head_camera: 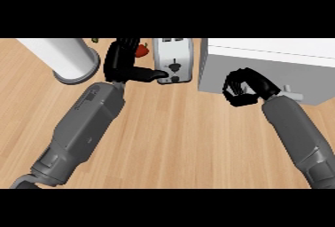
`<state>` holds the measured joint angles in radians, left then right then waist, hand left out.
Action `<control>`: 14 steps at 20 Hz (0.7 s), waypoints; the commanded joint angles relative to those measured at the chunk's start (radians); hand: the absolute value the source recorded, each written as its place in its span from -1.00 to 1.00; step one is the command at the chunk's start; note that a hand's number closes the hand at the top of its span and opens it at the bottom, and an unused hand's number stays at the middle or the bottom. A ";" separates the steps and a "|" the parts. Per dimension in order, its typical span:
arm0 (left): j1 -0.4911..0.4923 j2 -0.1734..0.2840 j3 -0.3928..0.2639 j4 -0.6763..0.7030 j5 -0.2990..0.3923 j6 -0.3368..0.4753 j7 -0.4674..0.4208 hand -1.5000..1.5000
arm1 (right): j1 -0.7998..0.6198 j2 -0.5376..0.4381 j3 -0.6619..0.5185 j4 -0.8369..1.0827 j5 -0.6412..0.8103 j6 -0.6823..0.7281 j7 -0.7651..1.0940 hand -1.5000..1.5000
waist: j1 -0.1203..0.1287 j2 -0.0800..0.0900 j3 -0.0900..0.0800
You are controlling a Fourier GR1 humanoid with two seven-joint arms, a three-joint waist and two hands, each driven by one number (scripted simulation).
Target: Pick up the cup, place it into the drawer and close the drawer
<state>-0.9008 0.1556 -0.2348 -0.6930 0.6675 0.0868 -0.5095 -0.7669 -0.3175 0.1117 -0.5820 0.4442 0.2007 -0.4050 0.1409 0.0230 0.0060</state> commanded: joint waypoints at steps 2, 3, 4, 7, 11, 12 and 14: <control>0.033 0.030 -0.004 -0.035 0.001 -0.026 0.014 -1.00 | -0.148 -0.091 -0.111 0.089 -0.038 -0.044 0.041 1.00 | 0.039 0.016 -0.001; 0.043 0.032 -0.013 -0.039 0.002 -0.050 0.024 -1.00 | -0.166 -0.093 -0.114 0.083 -0.044 -0.031 0.056 1.00 | 0.045 0.016 -0.001; 0.053 0.015 -0.018 -0.041 -0.004 -0.037 0.005 -1.00 | -0.154 -0.111 -0.120 0.081 -0.051 -0.019 0.039 1.00 | 0.046 0.022 -0.001; 0.047 0.050 -0.009 -0.051 0.008 -0.073 0.030 -1.00 | -0.164 -0.109 -0.130 0.068 -0.066 -0.009 0.060 1.00 | 0.055 0.023 -0.002; 0.075 0.050 -0.011 -0.061 0.012 -0.090 0.023 -1.00 | -0.170 -0.153 -0.140 0.037 -0.090 0.054 0.063 1.00 | 0.072 0.026 -0.004; 0.074 0.043 -0.019 -0.067 0.007 -0.086 0.026 -1.00 | -0.161 -0.159 -0.142 0.027 -0.093 0.053 0.053 1.00 | 0.069 0.023 -0.002; 0.066 0.051 -0.012 -0.073 0.014 -0.097 0.031 -1.00 | -0.175 -0.154 -0.150 0.011 -0.111 0.078 0.069 1.00 | 0.075 0.023 -0.004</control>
<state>-0.8377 0.2016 -0.2464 -0.7530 0.6777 0.0053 -0.4830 -0.7497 -0.3690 0.0556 -0.6058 0.3277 0.4074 -0.4189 0.1751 0.0306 0.0134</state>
